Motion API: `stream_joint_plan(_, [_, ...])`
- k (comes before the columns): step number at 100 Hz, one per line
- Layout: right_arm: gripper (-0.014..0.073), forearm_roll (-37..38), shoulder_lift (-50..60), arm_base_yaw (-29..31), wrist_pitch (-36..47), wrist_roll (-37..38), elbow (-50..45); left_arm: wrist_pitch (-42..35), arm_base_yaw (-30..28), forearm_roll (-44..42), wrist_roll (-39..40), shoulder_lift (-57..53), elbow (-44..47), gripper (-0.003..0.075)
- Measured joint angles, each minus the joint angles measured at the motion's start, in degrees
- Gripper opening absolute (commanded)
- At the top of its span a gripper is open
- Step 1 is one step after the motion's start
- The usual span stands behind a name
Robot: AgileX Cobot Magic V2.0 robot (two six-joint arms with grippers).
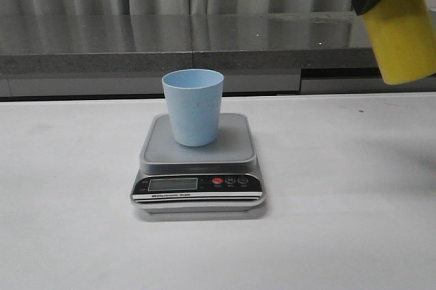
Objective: Pour seasoning into cup on scale with both arms
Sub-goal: 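Turn the bottle upright and lower it back onto the table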
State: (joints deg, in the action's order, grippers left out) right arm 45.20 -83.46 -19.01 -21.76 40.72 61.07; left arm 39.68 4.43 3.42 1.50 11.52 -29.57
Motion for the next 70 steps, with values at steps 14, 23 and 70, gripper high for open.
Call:
stream_joint_plan(14, [0.0237,0.1,0.2,7.5,15.0,4.6,-6.7,0.0,0.0,0.0,0.0,0.0,0.0,-0.0020])
stream_joint_plan(23, [0.0237,0.3,0.2,11.7,24.7,5.5,-10.2,0.0,0.0,0.0,0.0,0.0,0.0,-0.0020])
stream_joint_plan(70, [0.0237,0.1,-10.7,17.8,52.2,6.1,-14.5,0.0,0.0,0.0,0.0,0.0,0.0,-0.0020])
